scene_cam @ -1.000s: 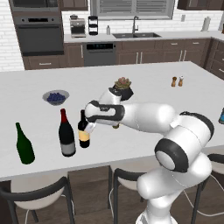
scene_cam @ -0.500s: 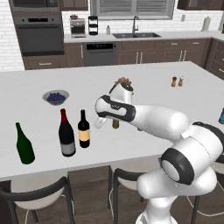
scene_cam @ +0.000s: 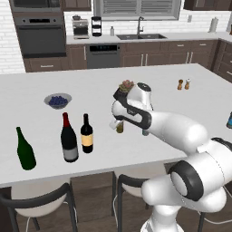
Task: Move the plastic bottles in the middle to the plastics group, and the glass bottles in the middle to the glass group.
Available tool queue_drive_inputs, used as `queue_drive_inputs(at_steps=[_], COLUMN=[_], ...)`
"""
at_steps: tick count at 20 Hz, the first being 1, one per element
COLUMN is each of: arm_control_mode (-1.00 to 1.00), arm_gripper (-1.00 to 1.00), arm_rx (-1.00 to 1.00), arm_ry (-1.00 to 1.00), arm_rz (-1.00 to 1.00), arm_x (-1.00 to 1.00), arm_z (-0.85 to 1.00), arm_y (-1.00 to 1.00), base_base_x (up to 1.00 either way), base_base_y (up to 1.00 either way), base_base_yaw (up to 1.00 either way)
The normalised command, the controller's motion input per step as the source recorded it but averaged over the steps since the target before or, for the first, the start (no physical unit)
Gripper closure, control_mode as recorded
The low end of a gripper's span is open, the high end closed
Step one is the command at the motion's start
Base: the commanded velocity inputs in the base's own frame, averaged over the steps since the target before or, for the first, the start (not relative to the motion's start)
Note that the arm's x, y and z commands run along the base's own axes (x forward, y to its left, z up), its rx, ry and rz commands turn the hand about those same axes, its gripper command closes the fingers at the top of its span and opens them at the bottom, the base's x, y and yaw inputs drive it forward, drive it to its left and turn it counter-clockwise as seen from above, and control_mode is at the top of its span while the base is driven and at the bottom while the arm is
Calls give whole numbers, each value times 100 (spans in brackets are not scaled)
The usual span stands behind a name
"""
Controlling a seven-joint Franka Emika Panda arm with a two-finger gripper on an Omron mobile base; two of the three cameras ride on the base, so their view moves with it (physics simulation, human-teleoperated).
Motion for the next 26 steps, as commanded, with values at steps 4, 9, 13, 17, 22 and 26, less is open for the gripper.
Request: queue_drive_inputs(at_steps=[4,9,13,17,22,26], arm_control_mode=[-100,-100,-100,-100,-100,-100], arm_gripper=[-100,-100,-100,-100,-100,-100], arm_rx=[-4,-10,-6,0,1,4], arm_ry=[13,8,1,0,0,0], arm_rz=[-31,-32,-27,-17,-7,0], arm_x=[25,45,38,17,28,29], arm_z=[0,0,-12,-12,0,0], arm_y=[-34,-8,-17,-45,-41,-12], base_base_x=[0,0,0,0,0,0], base_base_y=[0,0,0,0,0,0], base_base_yaw=[0,0,0,0,0,0])
